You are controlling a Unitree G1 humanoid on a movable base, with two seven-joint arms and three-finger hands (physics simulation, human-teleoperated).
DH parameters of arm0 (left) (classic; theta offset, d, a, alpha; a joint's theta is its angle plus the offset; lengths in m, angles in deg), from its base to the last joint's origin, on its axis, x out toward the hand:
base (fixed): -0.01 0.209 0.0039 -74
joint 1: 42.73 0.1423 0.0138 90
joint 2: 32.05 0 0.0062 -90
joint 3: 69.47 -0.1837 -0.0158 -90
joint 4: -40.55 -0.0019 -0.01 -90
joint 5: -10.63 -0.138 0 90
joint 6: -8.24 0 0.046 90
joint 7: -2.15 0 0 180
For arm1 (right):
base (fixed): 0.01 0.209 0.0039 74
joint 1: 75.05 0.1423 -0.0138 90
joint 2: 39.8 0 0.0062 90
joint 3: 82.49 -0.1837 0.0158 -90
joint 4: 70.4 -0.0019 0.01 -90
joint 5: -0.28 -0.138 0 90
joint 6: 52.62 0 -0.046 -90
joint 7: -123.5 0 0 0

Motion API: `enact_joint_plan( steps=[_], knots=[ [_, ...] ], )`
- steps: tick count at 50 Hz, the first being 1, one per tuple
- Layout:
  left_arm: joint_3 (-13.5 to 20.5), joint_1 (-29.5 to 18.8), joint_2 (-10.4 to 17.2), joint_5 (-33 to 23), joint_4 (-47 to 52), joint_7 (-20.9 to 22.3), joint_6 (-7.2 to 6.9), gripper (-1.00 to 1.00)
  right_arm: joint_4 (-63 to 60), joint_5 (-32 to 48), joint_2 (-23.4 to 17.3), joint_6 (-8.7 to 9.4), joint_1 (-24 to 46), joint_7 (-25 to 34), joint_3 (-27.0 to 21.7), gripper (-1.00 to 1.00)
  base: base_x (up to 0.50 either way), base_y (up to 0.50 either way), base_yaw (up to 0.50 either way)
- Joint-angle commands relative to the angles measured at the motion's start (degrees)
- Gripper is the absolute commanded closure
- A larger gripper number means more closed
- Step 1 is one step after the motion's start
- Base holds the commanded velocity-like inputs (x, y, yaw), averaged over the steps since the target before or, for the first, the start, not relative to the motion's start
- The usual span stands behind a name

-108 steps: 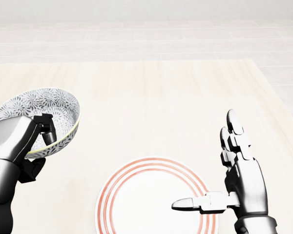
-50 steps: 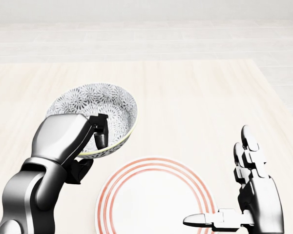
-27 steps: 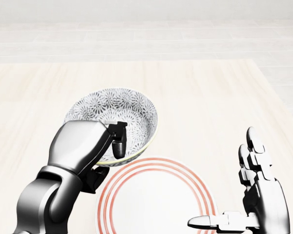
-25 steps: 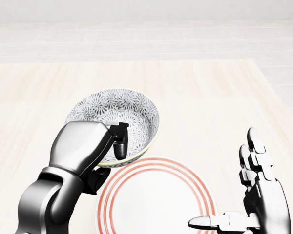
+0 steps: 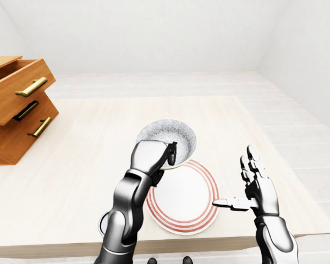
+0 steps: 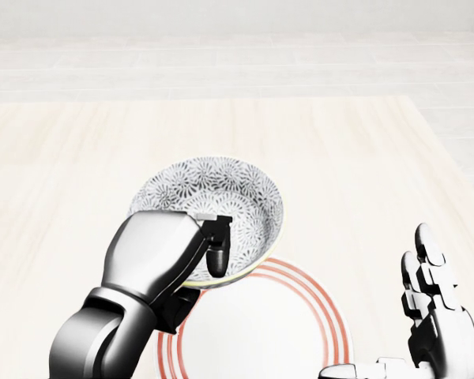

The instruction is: Put the bowl on the plate.

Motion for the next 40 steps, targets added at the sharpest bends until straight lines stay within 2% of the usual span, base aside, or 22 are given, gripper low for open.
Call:
enact_joint_plan(
  steps=[1,10,13,26,32,40],
  knots=[
    [-2.0,1.2,-1.0,-1.1,0.8,-1.8,0.80,1.00,0.1,-0.2,0.7,-0.85,-1.3,1.3,-1.8,-1.00,0.00,0.00,0.00],
    [-4.5,3.0,-2.0,-1.4,-0.8,-3.8,1.01,1.00,0.6,0.3,1.2,-1.16,-1.2,1.8,-2.3,-1.00,0.00,0.00,0.00],
    [-5.7,4.0,-2.1,-1.7,-2.5,-5.5,1.46,1.00,0.6,0.1,1.2,-1.31,-1.6,2.2,-2.8,-1.00,0.00,0.00,0.00],
    [-7.3,4.8,-2.5,-1.2,-4.3,-6.8,1.52,1.00,0.6,0.3,2.0,-2.08,-2.6,3.4,-4.1,-1.00,0.00,0.00,0.00],
    [-8.1,5.6,-2.0,-1.7,-5.9,-8.3,2.01,1.00,0.6,0.2,2.3,-2.40,-2.9,3.9,-4.9,-1.00,0.00,0.00,0.00],
    [-8.2,6.0,-1.5,-1.4,-6.9,-9.1,2.58,1.00,0.0,0.4,2.6,-1.67,-2.5,4.2,-4.9,-1.00,0.00,0.00,0.00]
  ],
)
